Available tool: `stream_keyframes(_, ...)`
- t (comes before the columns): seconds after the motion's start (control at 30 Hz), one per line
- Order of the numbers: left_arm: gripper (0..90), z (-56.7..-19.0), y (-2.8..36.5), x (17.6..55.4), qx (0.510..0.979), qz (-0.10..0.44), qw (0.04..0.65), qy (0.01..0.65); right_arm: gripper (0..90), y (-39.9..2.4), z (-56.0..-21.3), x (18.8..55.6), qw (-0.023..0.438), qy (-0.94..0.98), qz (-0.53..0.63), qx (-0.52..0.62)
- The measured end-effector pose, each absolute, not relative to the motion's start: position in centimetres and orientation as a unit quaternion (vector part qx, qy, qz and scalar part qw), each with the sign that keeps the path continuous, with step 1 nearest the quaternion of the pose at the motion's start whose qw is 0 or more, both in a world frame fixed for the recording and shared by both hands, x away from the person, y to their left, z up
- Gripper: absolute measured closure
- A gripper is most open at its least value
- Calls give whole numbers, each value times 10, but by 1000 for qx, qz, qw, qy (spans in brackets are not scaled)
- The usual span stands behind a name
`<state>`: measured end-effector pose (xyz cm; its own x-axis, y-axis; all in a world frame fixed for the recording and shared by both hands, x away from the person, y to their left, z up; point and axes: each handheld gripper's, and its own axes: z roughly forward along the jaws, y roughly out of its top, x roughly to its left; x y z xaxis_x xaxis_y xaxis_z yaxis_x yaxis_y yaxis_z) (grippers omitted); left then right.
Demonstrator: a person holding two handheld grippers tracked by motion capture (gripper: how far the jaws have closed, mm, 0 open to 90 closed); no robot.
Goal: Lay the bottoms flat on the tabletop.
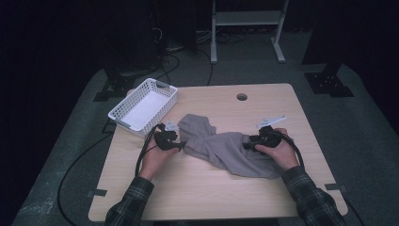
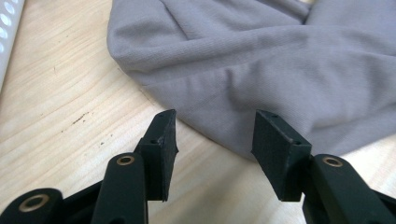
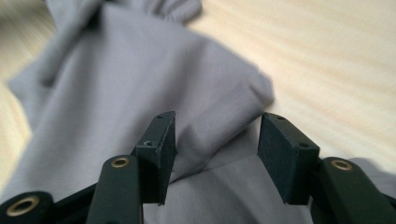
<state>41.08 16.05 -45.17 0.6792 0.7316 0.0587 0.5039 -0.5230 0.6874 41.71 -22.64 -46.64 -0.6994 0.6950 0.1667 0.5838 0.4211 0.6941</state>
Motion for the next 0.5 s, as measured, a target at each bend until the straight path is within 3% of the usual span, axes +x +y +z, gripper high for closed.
stream_keyframes(0.13, 470, -449, 162, 406, 854, 174, 332, 359, 844, -228, -466, 419, 74, 832, 393, 385)
stream_keyframes(0.5, 461, -438, 160, 396, 852, 175, 351, 347, 861, -207, -409, 379, 122, 826, 454, 312)
